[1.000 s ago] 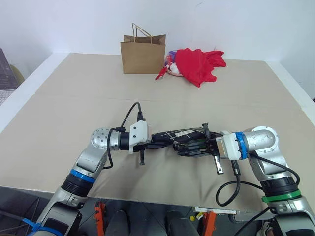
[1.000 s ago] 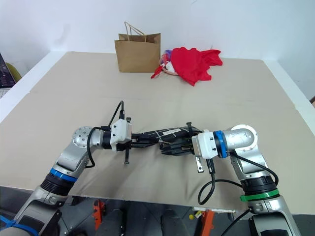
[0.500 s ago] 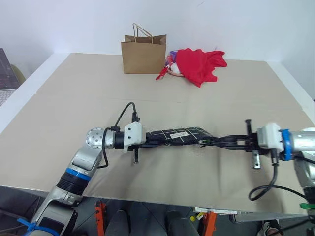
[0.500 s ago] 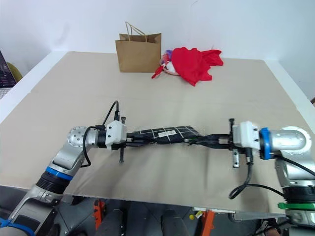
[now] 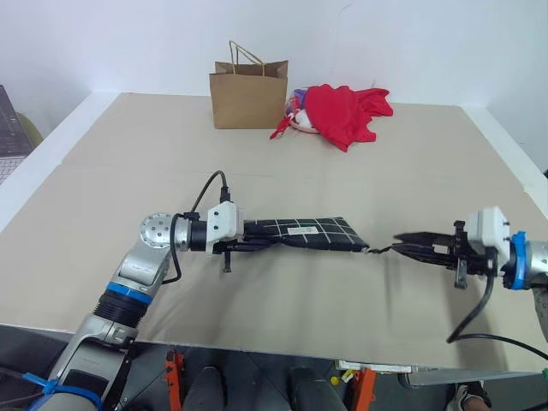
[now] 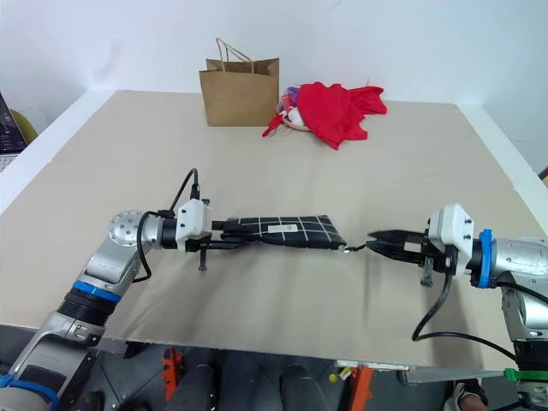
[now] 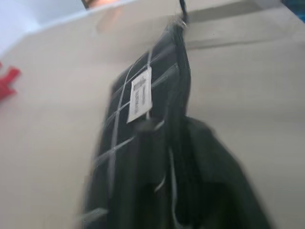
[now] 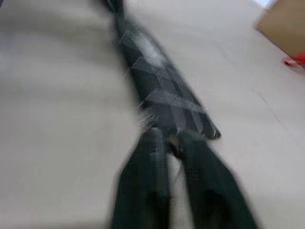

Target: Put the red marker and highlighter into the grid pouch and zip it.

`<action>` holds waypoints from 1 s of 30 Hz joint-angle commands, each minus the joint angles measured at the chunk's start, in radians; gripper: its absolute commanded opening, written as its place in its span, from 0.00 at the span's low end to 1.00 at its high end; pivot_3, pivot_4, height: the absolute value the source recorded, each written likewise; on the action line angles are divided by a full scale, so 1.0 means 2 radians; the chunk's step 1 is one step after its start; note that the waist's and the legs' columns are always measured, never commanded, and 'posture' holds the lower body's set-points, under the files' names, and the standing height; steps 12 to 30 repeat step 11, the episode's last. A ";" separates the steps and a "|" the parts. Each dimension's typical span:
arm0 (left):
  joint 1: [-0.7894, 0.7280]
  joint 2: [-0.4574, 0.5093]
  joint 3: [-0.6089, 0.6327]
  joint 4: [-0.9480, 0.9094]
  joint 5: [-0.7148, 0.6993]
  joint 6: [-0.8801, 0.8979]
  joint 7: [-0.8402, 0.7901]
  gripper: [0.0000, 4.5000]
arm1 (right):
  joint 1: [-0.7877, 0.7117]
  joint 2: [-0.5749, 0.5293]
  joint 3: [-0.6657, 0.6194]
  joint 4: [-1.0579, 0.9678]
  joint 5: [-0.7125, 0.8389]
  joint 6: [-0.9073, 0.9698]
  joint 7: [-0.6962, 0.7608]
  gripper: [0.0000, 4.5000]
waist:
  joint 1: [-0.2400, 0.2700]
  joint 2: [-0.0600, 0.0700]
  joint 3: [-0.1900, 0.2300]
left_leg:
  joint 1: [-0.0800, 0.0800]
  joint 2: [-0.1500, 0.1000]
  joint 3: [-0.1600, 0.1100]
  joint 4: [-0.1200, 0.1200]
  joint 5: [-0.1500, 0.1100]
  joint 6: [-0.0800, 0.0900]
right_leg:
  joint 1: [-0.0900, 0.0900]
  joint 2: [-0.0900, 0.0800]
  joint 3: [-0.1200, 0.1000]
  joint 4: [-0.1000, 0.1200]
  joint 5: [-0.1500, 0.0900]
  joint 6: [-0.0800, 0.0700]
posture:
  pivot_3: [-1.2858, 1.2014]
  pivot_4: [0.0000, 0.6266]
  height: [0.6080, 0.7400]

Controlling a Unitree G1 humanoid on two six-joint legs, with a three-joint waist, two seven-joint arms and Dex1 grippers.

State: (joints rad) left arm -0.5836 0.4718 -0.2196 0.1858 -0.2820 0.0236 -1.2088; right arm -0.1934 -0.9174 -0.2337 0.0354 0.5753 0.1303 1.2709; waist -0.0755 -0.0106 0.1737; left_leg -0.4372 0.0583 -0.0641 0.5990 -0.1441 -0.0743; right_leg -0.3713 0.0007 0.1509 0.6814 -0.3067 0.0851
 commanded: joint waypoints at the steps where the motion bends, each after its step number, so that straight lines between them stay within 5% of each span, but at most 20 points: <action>1: 0.000 0.016 0.034 -0.037 -0.050 0.092 0.004 0.63 | 0.009 0.009 -0.017 -0.045 0.044 0.090 -0.051 0.62 | 0.000 0.000 0.000 | 0.000 0.000 0.000 0.000 0.000 0.000 | 0.000 0.000 0.000 0.000 0.000 0.000 | 0.52 0.24 1.00; 5: 0.015 0.032 0.074 -0.056 -0.066 0.160 0.053 0.98 | 0.040 0.030 -0.029 -0.072 0.064 0.152 -0.098 0.98 | 0.001 0.000 0.000 | 0.000 0.000 0.000 0.000 0.000 0.000 | 0.000 0.000 0.000 0.000 -0.001 0.001 | 0.52 0.24 1.00; 11: 0.084 0.025 0.129 -0.077 -0.013 0.153 0.202 0.98 | 0.113 0.086 -0.069 -0.042 0.018 0.099 -0.162 0.98 | 0.002 0.000 0.000 | 0.000 0.000 -0.001 0.000 0.000 0.000 | 0.000 0.000 0.000 0.000 -0.001 0.001 | 0.52 0.24 1.00; 30: 0.084 0.025 0.129 -0.077 -0.013 0.153 0.202 0.98 | 0.113 0.086 -0.069 -0.042 0.018 0.099 -0.162 0.98 | 0.002 0.000 0.000 | 0.000 0.000 -0.001 0.000 0.000 0.000 | 0.000 0.000 0.000 0.000 -0.001 0.001 | 0.52 0.24 1.00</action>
